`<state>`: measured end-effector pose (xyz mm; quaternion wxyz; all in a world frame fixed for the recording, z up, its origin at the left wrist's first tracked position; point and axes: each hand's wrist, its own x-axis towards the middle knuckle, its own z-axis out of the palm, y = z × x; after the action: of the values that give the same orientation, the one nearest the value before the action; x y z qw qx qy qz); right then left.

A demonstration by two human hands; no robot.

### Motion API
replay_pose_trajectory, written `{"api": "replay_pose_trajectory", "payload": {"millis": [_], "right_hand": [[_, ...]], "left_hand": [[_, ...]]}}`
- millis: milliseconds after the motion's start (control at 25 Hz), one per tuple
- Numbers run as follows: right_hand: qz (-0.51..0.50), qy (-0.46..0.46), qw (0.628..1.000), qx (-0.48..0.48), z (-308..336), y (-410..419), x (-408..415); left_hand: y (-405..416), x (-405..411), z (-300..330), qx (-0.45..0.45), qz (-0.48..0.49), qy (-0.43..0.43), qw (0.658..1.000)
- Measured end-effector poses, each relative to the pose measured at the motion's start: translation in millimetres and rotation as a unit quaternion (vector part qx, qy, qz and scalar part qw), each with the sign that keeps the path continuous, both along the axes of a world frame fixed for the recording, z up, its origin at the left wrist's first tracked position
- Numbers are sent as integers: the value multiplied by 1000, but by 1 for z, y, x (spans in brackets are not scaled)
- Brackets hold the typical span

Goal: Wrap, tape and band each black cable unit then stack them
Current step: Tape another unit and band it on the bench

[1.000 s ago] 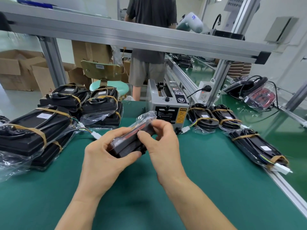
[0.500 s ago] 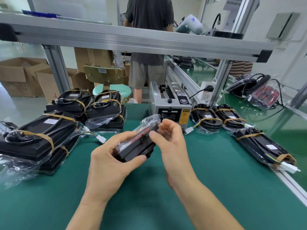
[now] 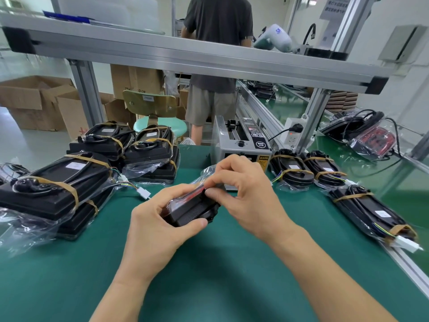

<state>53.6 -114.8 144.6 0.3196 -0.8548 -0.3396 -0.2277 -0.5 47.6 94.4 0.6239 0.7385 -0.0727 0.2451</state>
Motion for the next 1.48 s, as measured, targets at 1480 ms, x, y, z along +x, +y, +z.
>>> {"api": "replay_pose_trajectory", "payload": {"millis": [1480], "right_hand": [[34,109,973,-199,-35,-11,15]], "left_hand": [[37,-22,-22,88,56,60,993]]}}
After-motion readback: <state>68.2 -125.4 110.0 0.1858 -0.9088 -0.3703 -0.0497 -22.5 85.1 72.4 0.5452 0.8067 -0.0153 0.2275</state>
